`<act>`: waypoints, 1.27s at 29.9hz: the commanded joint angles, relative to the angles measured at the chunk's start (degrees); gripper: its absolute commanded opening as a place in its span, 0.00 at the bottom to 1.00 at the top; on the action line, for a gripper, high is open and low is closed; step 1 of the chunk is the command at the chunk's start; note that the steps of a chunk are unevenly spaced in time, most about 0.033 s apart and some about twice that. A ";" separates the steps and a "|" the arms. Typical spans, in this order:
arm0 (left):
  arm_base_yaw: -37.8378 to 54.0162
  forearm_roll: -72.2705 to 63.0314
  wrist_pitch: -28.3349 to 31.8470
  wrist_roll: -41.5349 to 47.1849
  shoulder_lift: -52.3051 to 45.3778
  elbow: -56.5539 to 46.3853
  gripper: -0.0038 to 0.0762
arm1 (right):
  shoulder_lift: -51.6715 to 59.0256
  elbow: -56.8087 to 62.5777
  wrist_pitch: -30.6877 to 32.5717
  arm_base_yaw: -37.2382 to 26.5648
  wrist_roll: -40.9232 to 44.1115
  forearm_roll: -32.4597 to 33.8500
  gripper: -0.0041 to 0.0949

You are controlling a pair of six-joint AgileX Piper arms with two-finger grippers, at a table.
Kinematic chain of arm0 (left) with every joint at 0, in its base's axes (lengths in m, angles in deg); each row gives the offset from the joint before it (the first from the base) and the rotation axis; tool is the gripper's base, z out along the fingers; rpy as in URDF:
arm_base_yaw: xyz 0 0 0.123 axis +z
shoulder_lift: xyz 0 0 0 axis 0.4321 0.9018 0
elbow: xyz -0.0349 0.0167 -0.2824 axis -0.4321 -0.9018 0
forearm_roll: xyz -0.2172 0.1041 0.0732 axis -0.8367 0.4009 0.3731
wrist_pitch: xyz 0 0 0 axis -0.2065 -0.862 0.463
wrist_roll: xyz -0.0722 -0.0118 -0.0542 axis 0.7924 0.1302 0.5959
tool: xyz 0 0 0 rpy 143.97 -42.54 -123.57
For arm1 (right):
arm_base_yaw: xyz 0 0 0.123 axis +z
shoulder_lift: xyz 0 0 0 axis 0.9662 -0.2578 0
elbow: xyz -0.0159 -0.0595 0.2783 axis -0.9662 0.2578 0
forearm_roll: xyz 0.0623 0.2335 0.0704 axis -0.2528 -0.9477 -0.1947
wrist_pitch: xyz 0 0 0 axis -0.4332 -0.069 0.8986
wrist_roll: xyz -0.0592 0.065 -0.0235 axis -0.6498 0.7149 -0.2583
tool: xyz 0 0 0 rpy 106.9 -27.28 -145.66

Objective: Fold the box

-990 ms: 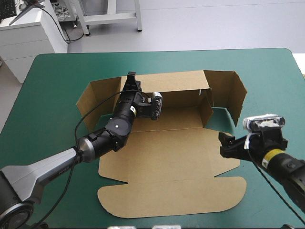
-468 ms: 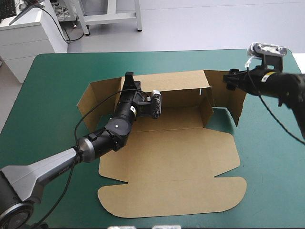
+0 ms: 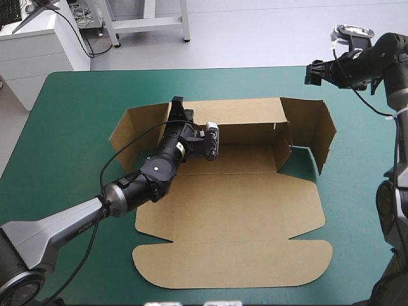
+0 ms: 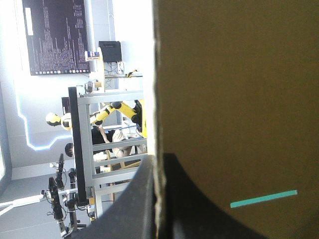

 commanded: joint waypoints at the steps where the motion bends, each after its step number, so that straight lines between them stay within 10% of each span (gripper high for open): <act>1: -0.23 1.16 2.62 0.43 -1.56 1.46 0.04 | -3.03 -7.93 2.11 -0.39 -0.63 -0.51 0.86; 27: -0.23 1.16 0.53 0.19 -0.54 1.46 0.04 | 5.25 14.36 3.32 -5.57 -11.11 -9.92 0.83; 38: -0.23 1.16 0.97 0.19 -0.54 1.46 0.04 | 16.96 36.70 -7.95 -5.57 -19.35 -14.92 0.82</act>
